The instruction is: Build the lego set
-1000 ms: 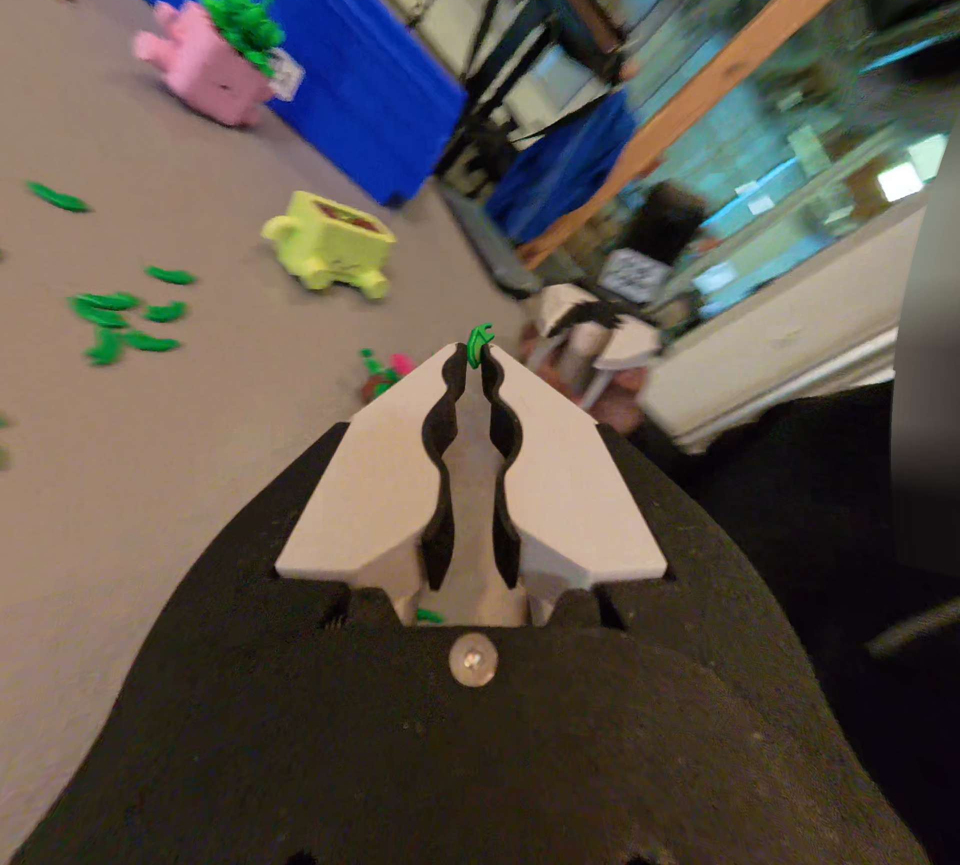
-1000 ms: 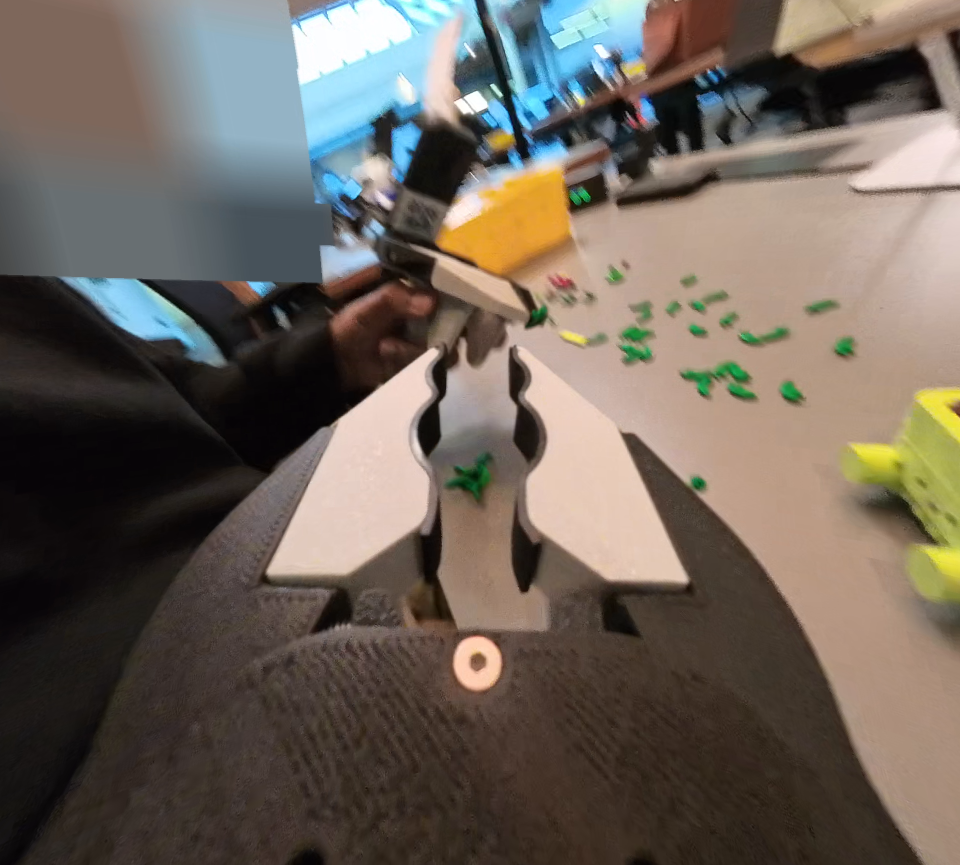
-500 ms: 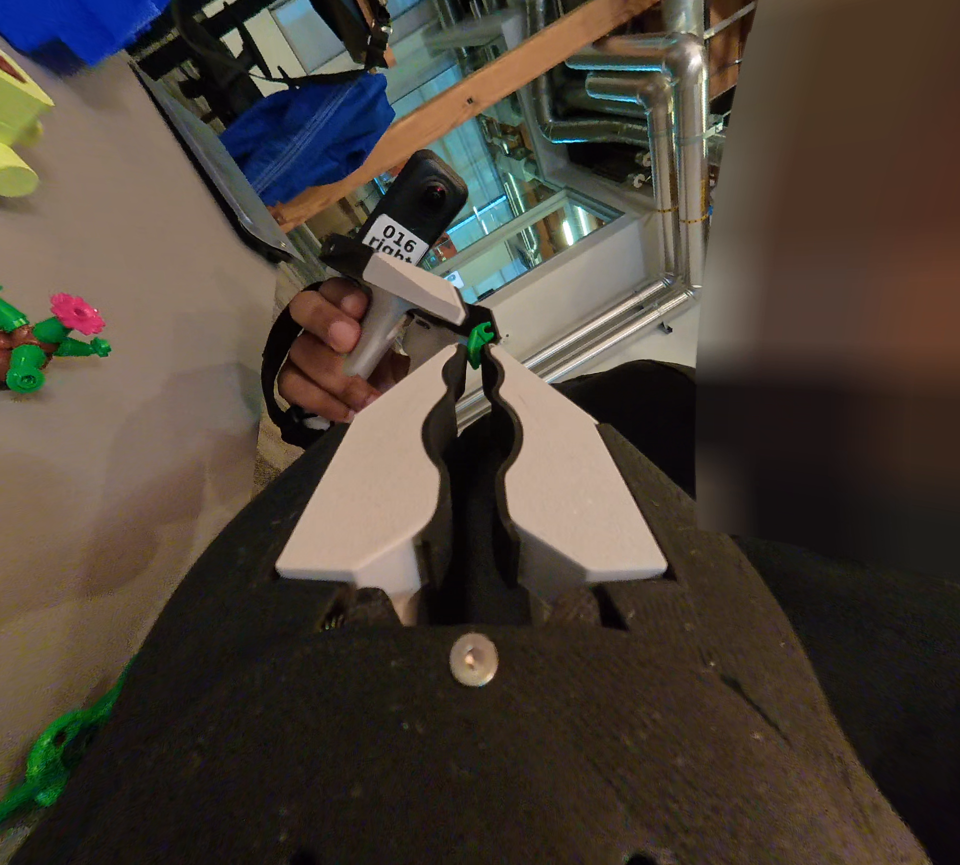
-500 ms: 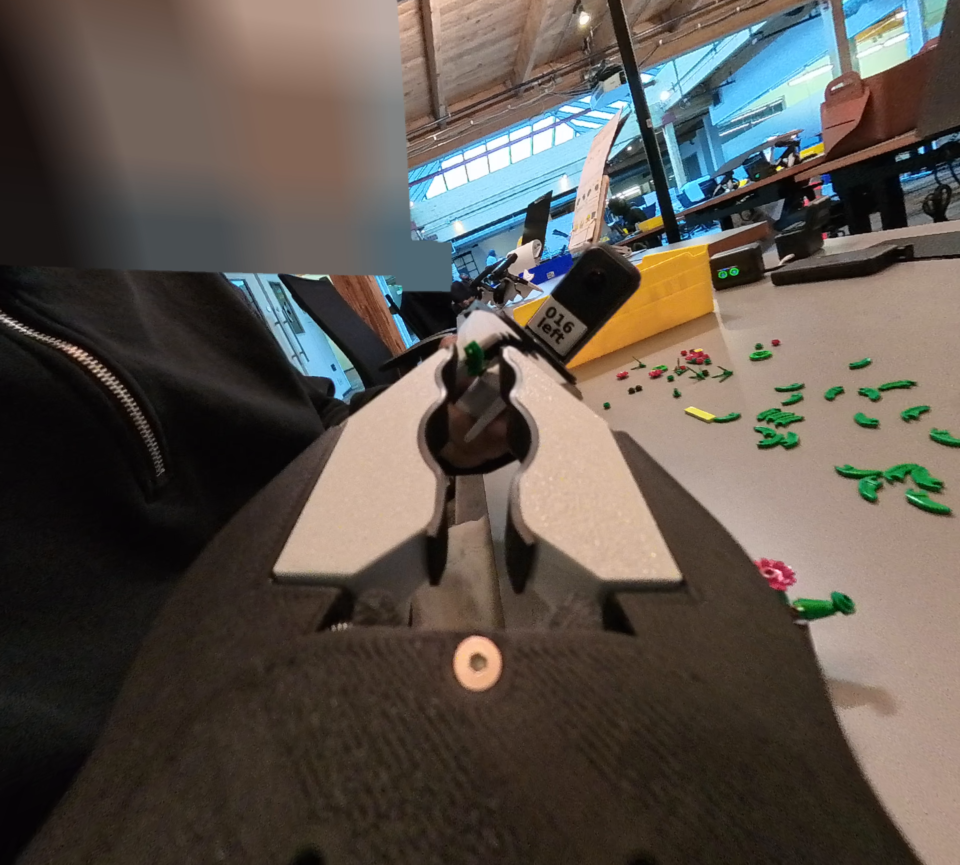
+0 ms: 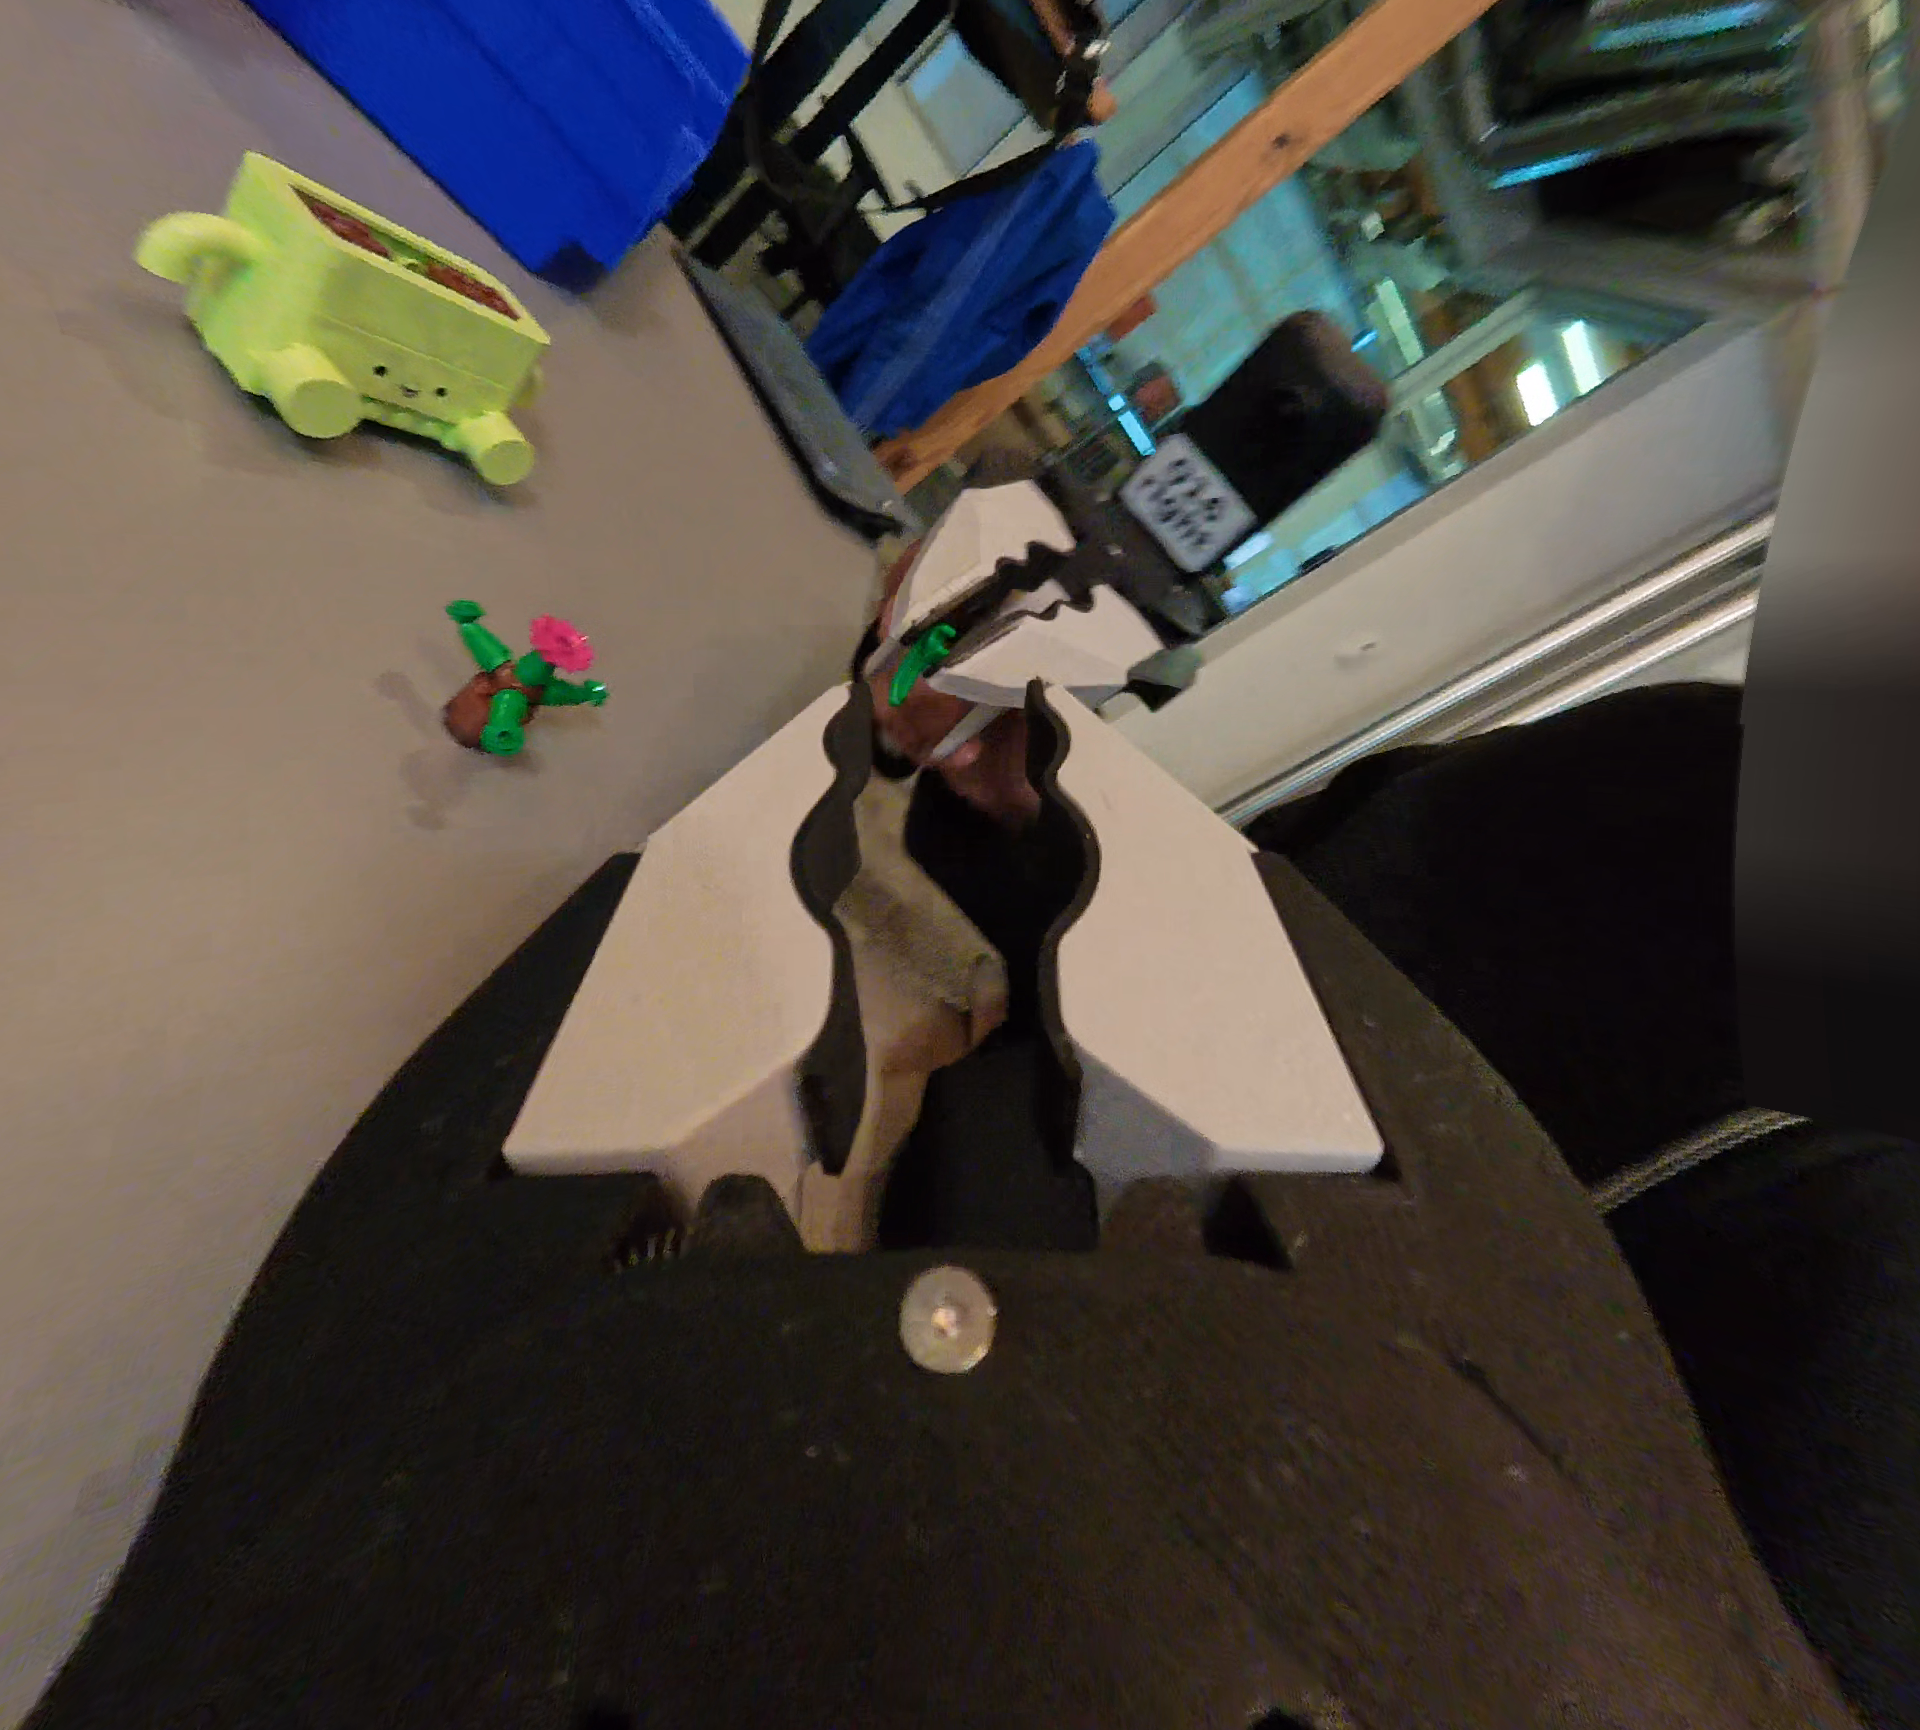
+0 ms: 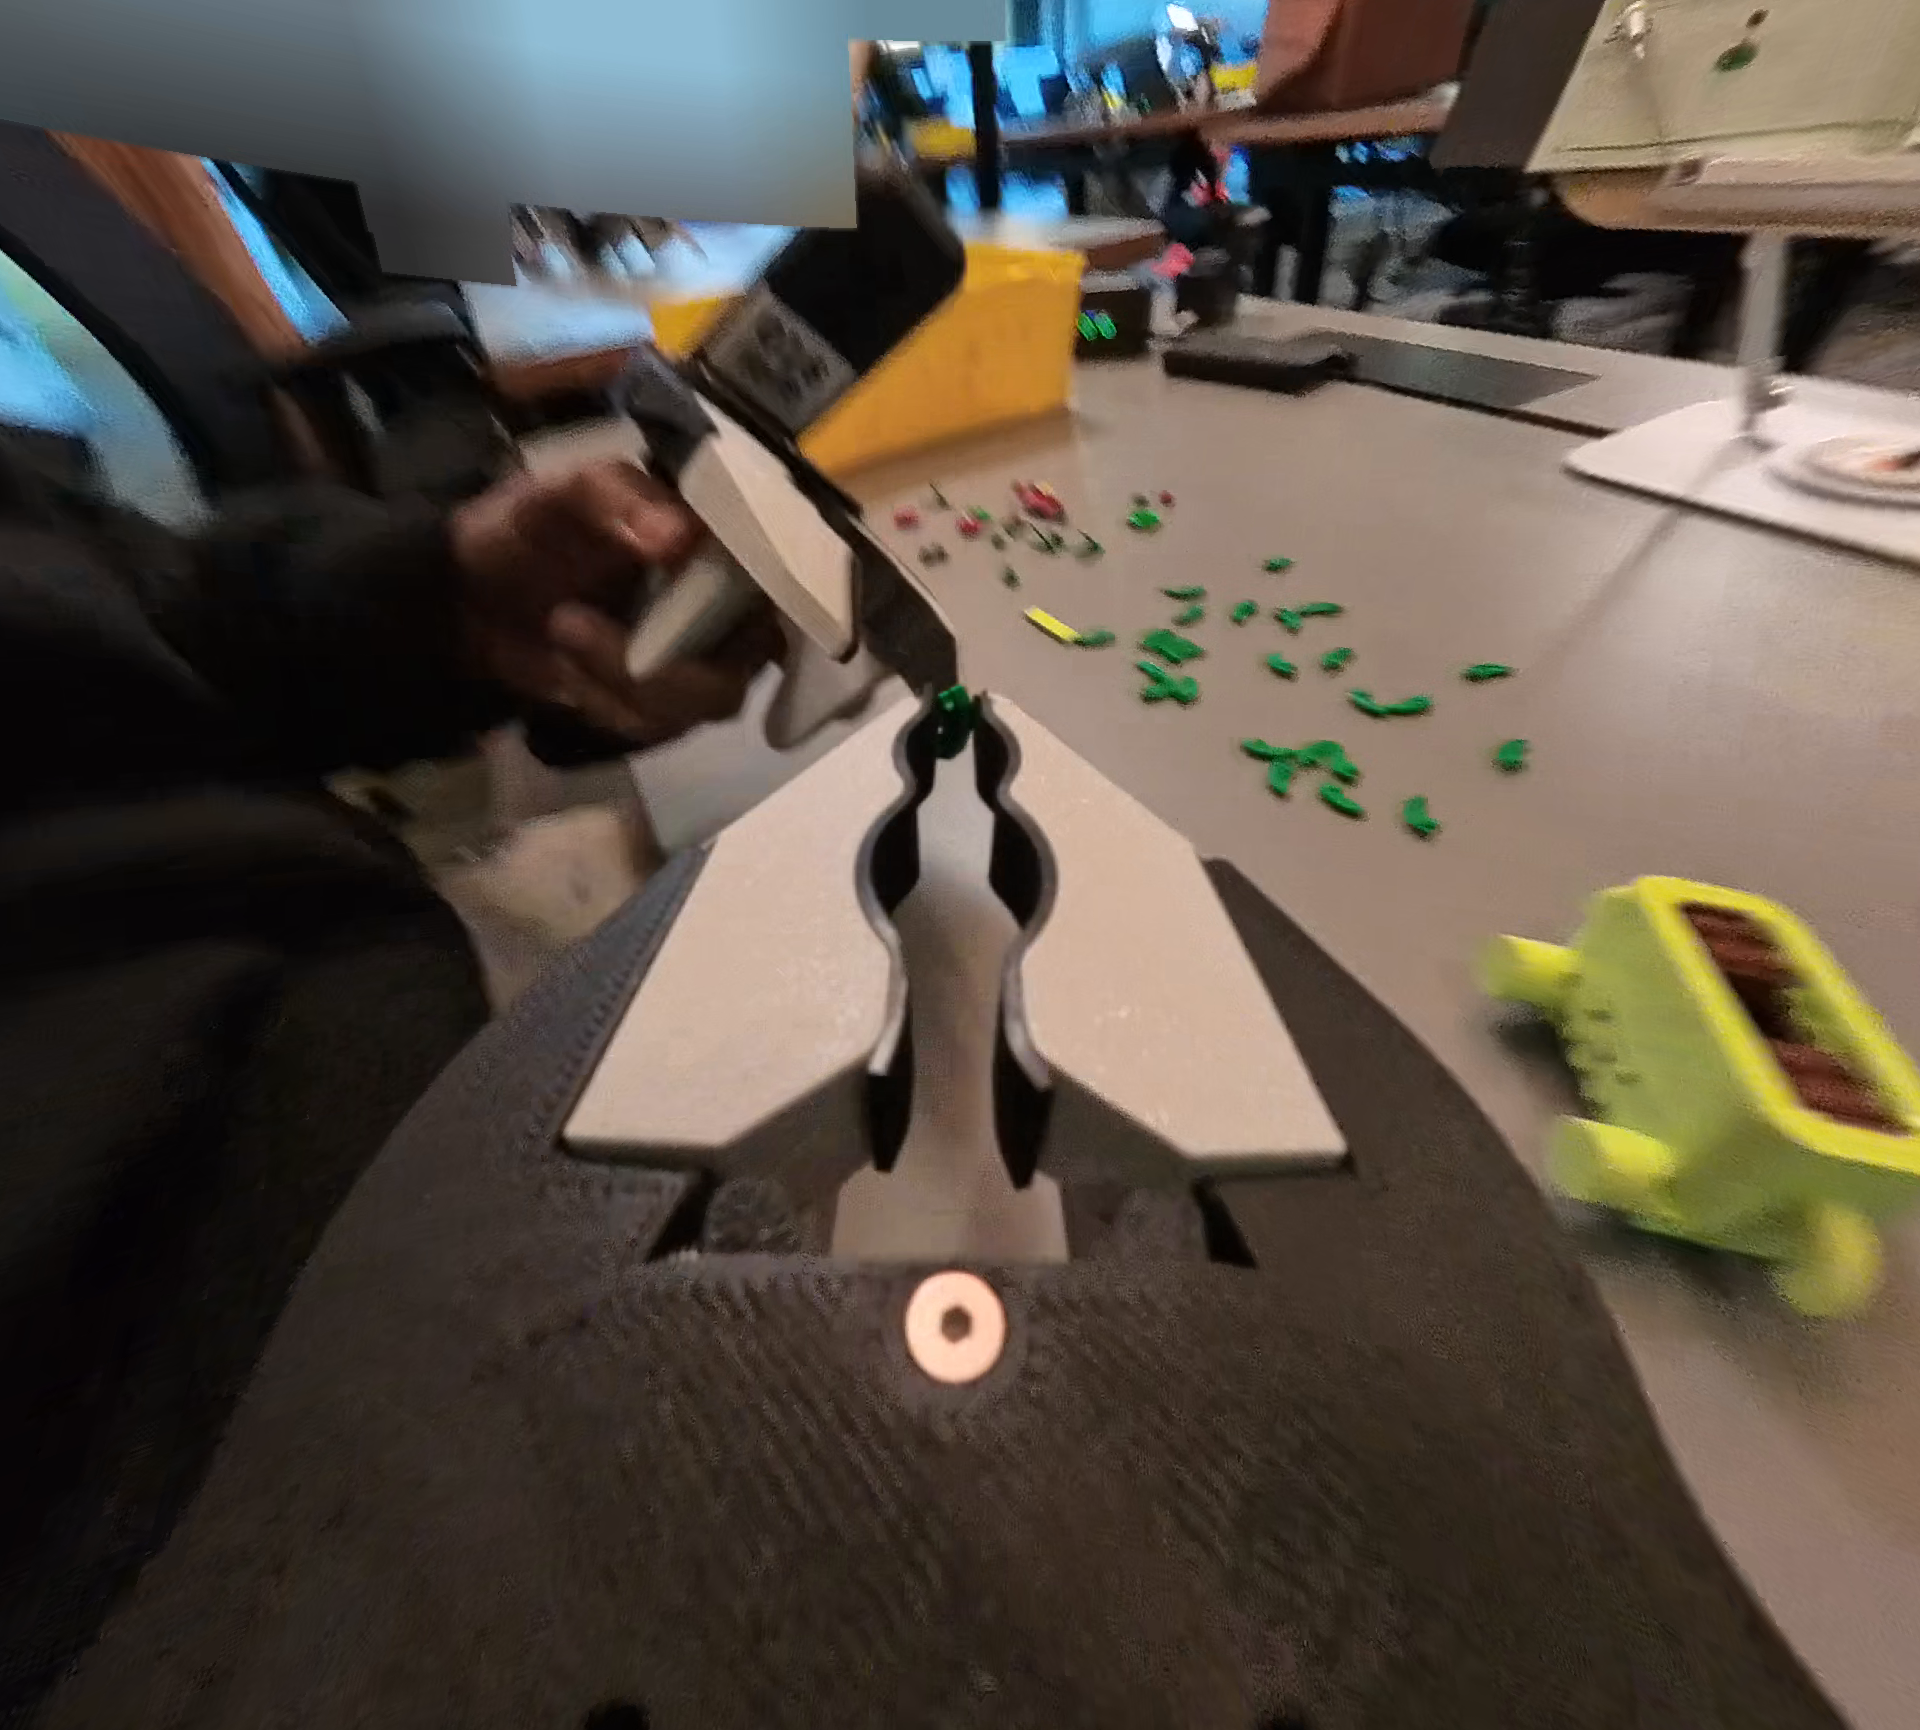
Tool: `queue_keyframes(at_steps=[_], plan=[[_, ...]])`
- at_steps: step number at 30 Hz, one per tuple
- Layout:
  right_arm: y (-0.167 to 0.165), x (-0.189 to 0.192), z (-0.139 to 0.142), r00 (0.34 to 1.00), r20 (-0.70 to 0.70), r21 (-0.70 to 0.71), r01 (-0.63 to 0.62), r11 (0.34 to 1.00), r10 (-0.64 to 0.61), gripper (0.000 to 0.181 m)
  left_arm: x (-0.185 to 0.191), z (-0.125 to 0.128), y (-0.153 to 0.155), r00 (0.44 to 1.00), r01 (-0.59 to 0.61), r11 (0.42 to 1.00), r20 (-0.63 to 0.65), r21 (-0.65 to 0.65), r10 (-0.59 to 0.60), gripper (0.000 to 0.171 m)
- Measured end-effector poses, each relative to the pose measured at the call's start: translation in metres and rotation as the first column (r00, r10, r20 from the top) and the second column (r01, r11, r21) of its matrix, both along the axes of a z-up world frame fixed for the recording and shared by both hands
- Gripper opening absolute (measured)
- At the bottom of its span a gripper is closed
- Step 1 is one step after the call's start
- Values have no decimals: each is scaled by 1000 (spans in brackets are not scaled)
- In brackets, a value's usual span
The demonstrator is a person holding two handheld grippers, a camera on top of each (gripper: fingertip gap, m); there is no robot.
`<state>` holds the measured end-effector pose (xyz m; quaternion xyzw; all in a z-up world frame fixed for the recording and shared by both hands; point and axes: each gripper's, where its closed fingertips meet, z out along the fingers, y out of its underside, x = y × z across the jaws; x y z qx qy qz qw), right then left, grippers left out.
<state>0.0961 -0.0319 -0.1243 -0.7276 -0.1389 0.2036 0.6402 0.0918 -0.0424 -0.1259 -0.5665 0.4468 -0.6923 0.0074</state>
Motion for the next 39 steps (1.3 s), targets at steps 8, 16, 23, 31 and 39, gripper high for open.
queue_keyframes(at_steps=[8, 16, 23, 31, 39], plan=[[3, -11, -12, 901, 431, -23, 59, 998, -43, 5, -2, -10, -6, 997, 48, 999, -56, -4, -48, 24], [-2, -20, -17, 854, 519, -37, -4, 999, 23, 5, -9, -9, -9, 995, 88, 990, -42, -113, -94, 19], [-2, -26, -14, 890, 453, -30, -43, 999, 51, 5, -11, -8, -7, 993, 107, 981, -36, -159, -114, 5], [2, -19, 3, 998, 1, -53, -68, 996, 68, 13, -11, 7, 4, 997, 62, 973, 66, -221, -49, 2], [1, -10, 15, 815, -563, -27, -185, 982, 138, 16, -12, 13, 14, 989, -35, 994, 139, -107, 50, 1]])
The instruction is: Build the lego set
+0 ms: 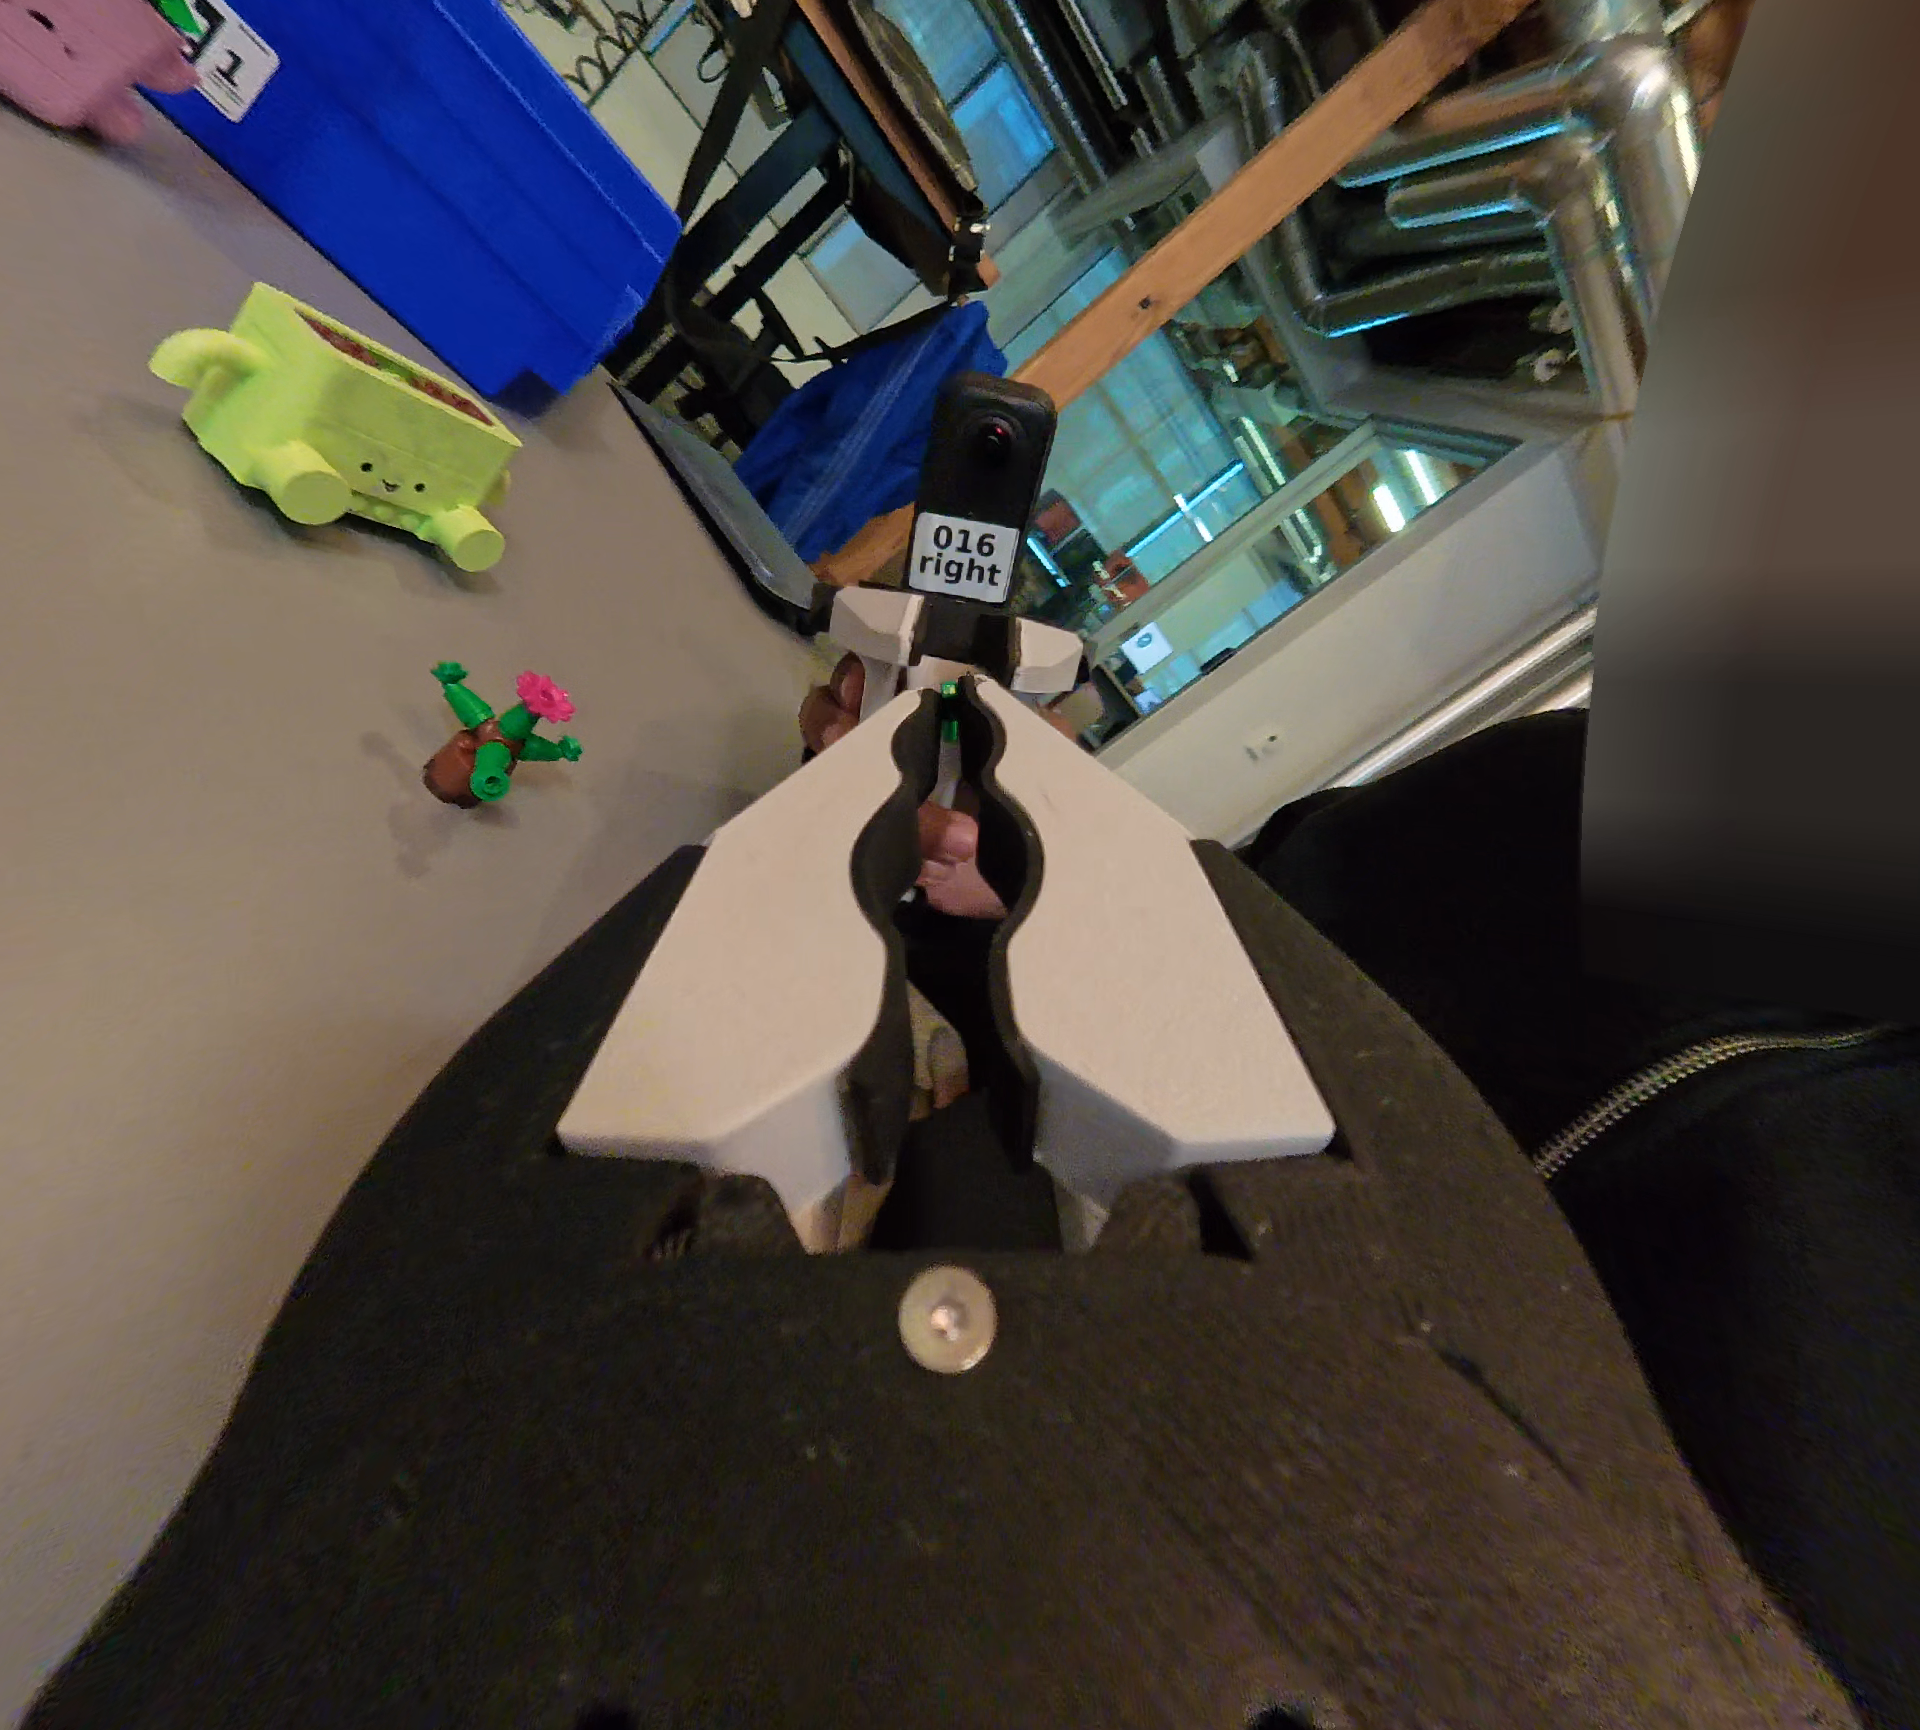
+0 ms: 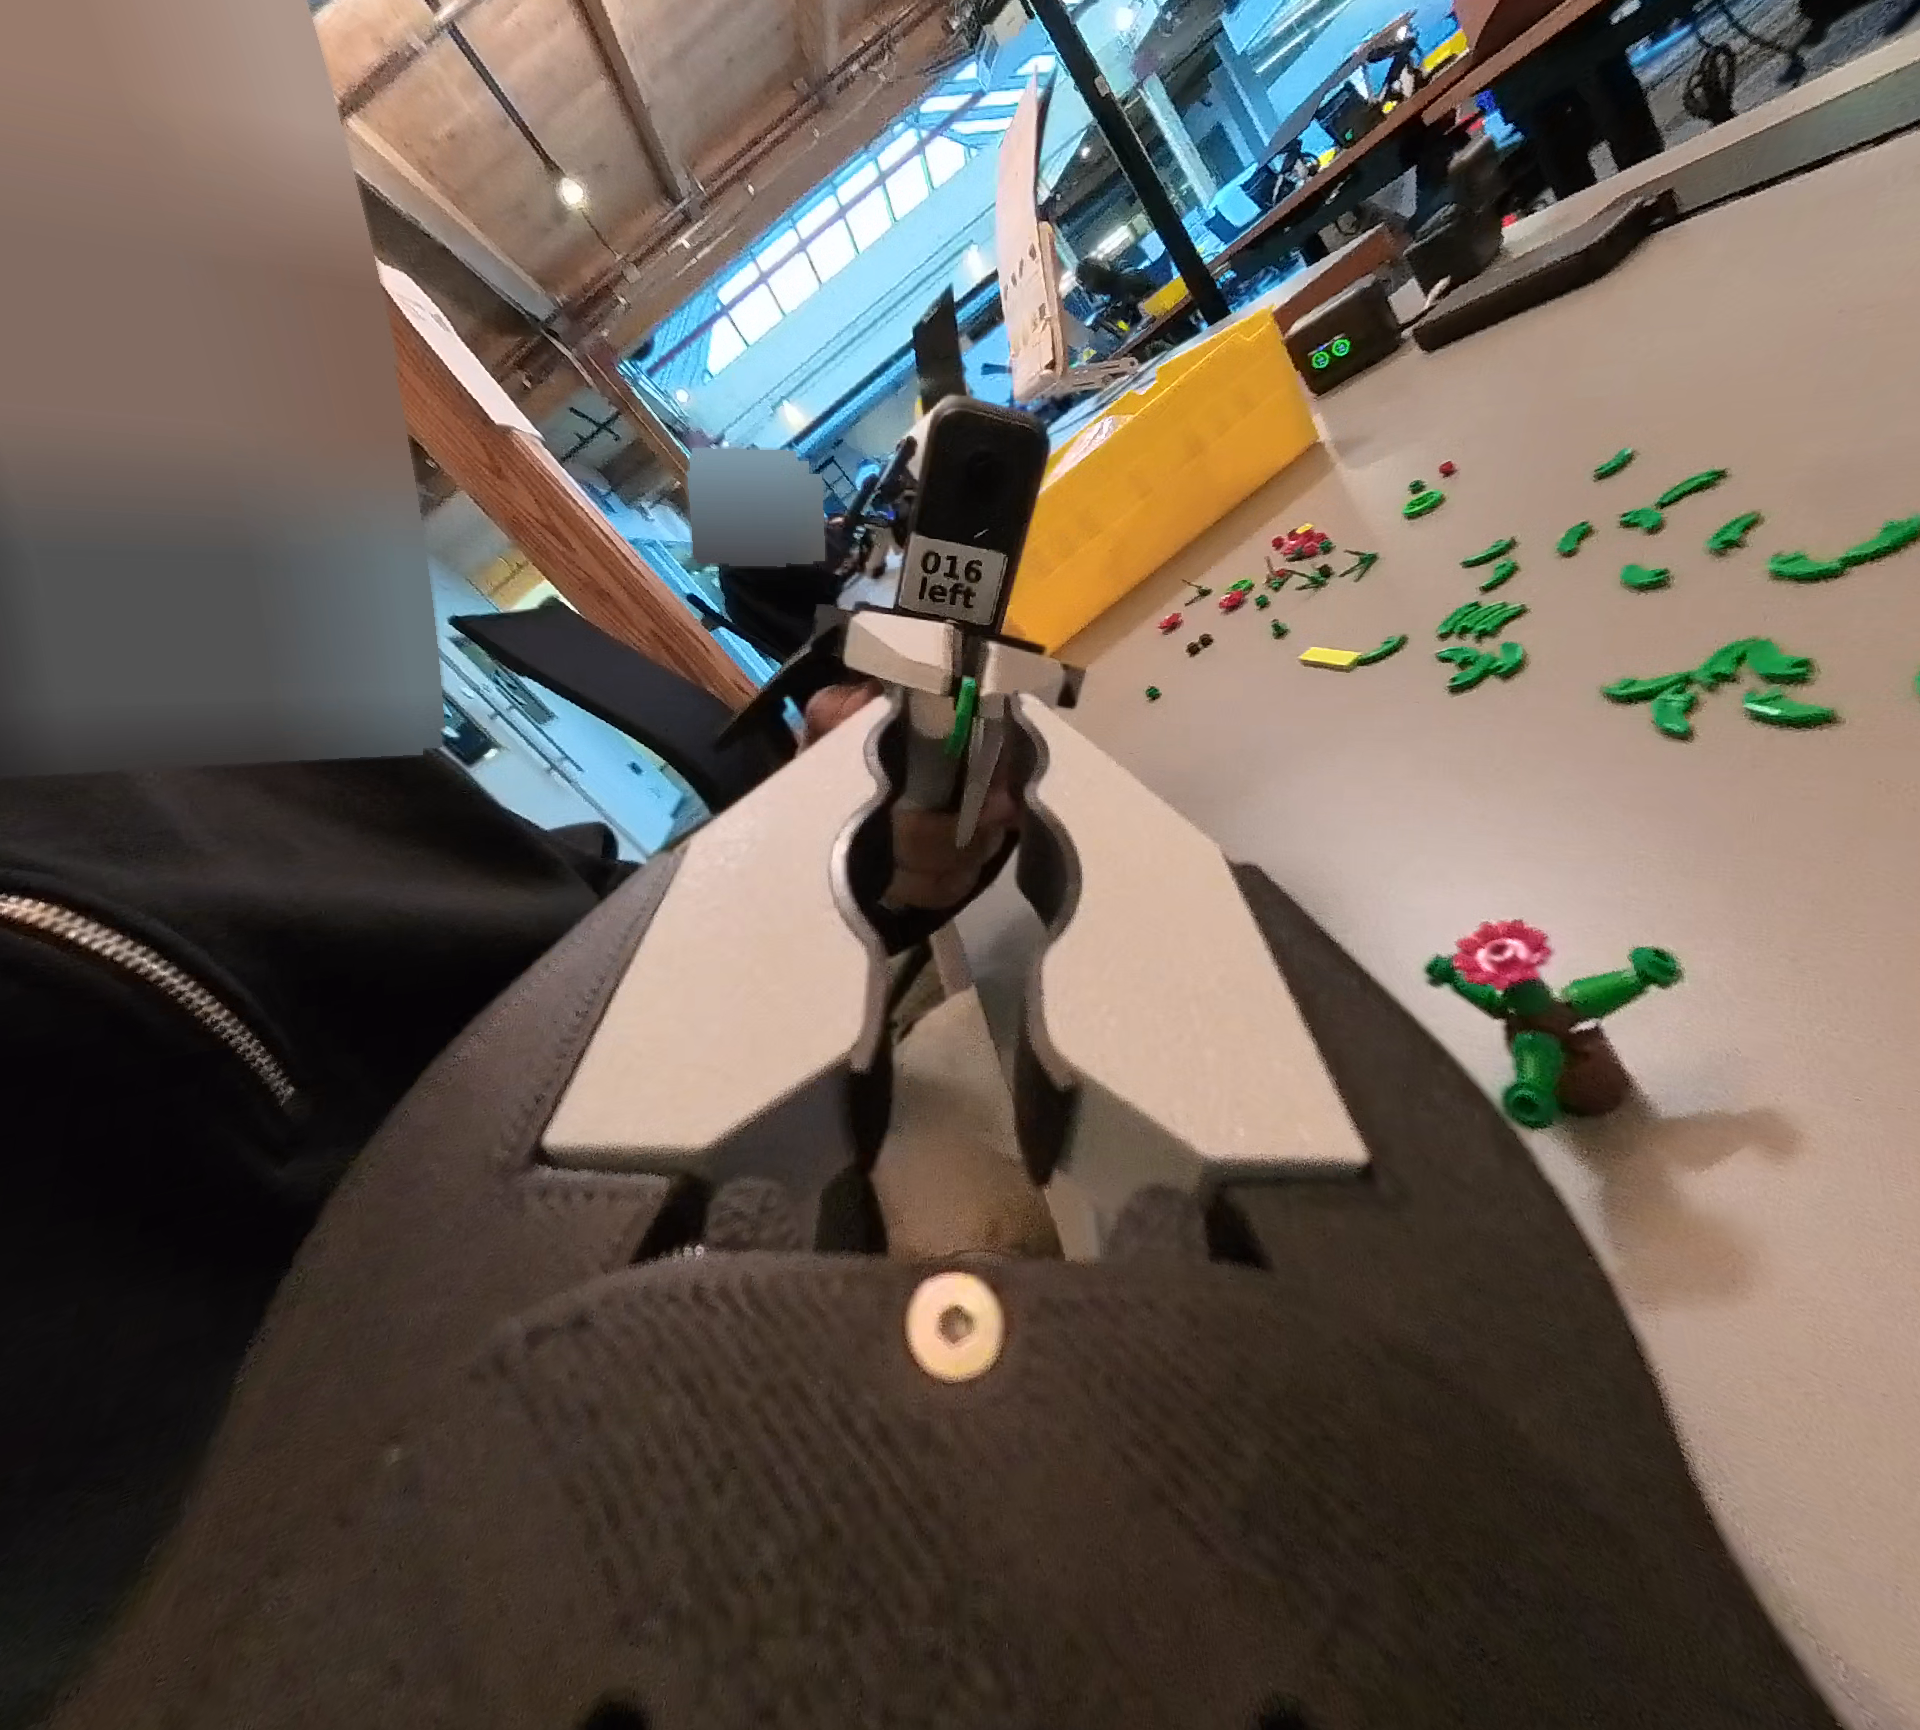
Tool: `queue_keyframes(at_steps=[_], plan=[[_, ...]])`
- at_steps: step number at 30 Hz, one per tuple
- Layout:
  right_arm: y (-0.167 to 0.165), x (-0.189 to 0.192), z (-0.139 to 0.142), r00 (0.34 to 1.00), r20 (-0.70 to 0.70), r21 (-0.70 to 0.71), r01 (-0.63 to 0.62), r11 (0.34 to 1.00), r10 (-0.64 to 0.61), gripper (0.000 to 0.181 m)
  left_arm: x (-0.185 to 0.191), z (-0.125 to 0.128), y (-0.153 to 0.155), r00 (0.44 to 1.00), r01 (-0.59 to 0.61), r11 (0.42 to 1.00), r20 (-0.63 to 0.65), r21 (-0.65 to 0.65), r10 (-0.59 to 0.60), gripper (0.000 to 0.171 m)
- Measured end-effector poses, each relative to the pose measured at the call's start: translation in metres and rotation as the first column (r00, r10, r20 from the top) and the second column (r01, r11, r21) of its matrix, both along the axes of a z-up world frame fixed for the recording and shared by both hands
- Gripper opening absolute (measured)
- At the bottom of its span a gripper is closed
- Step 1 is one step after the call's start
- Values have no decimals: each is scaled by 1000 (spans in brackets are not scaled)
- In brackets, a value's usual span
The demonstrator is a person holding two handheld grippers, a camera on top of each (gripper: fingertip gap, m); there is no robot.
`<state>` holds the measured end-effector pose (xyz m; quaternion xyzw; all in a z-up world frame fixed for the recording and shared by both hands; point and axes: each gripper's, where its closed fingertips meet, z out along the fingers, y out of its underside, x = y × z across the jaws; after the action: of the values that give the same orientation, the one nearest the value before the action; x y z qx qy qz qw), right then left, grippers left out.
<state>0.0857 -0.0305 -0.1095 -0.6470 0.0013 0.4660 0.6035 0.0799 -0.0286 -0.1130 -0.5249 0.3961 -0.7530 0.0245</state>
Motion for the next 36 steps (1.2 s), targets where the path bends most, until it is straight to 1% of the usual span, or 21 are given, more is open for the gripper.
queue_keyframes(at_steps=[2, 5, 7, 9, 14, 19, 22, 24, 25, 30, 36], plan=[[0, -2, -1, 1000, -21, -9, -13, 1000, 13, 17, 0, -1, -1, 1000, -15, 999, 2, 43, 15, 1], [3, -6, -5, 1000, -12, -30, -17, 999, 17, 17, 2, -2, 0, 998, -58, 991, 18, 117, 56, 1], [6, -8, -7, 1000, -9, -44, -16, 999, 15, 11, 1, 0, -2, 997, -72, 986, 43, 147, 67, 1], [6, -10, -8, 1000, -3, -40, -22, 999, 22, 0, 2, -2, -3, 996, -83, 983, 41, 161, 77, 1], [7, -11, -16, 997, 79, -80, -3, 997, 10, 0, 2, -9, 0, 992, -128, 963, 34, 236, 123, 2], [5, -12, -17, 997, 78, -91, -23, 996, 30, 0, -2, -8, -2, 991, -131, 941, 55, 313, 120, 1], [5, -13, -14, 997, 74, -65, -18, 998, 23, 1, -3, -7, -2, 993, -118, 944, 57, 307, 105, 1], [5, -12, -9, 999, 46, -44, -17, 999, 19, 4, -4, -7, -3, 994, -108, 947, 56, 302, 96, 1], [5, -12, -10, 999, 39, -49, -22, 999, 24, 0, -4, -6, -4, 994, -108, 948, 60, 299, 94, 0], [3, -13, -13, 998, 41, -64, -45, 997, 48, 0, -5, -9, -5, 995, -100, 935, 54, 339, 87, 1], [3, -16, -13, 997, 23, -70, -78, 994, 80, 0, -7, -8, -6, 995, -92, 937, 63, 337, 75, 0]])
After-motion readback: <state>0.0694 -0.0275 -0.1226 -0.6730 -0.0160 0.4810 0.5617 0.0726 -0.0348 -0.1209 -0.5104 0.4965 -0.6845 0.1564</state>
